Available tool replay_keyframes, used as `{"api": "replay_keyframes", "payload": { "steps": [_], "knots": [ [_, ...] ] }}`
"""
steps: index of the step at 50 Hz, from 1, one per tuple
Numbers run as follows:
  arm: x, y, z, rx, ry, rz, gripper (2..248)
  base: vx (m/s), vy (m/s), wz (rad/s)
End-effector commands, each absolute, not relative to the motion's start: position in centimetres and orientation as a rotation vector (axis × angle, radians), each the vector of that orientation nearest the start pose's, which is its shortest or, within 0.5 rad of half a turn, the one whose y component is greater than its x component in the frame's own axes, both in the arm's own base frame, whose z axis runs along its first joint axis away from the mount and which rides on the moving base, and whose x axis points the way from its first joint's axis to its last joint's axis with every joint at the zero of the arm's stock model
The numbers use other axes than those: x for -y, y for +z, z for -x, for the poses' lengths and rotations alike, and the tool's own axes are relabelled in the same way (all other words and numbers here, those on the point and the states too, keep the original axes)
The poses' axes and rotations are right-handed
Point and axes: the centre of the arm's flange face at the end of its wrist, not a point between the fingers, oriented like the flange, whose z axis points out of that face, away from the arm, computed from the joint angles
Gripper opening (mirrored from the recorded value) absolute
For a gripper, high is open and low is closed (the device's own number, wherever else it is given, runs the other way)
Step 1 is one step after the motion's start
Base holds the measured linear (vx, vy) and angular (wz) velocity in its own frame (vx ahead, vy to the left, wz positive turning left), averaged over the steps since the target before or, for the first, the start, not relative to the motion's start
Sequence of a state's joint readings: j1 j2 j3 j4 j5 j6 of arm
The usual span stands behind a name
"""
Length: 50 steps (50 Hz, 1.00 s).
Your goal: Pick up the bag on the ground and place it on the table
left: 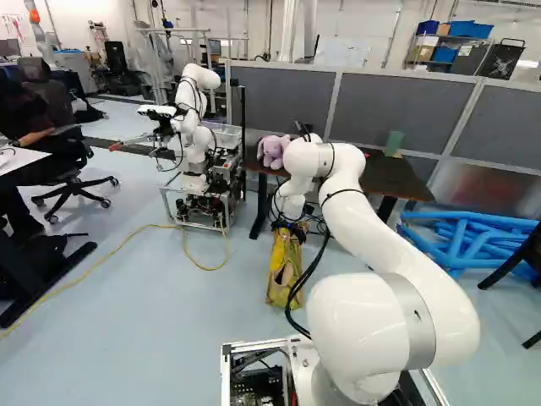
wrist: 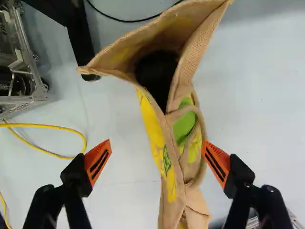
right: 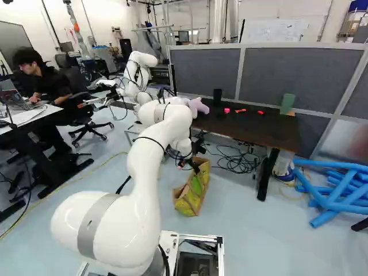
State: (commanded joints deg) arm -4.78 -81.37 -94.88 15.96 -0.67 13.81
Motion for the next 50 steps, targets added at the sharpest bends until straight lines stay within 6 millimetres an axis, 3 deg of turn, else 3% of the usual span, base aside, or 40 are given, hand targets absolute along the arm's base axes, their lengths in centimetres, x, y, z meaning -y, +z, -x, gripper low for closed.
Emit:
{"api": "replay_keyframes", "payload": {
  "steps": [50],
  "knots": [
    [7.0,-12.0,-64.8,-0.949,-0.327,2.927,247,0.0,0.0,0.0]
  ]
}}
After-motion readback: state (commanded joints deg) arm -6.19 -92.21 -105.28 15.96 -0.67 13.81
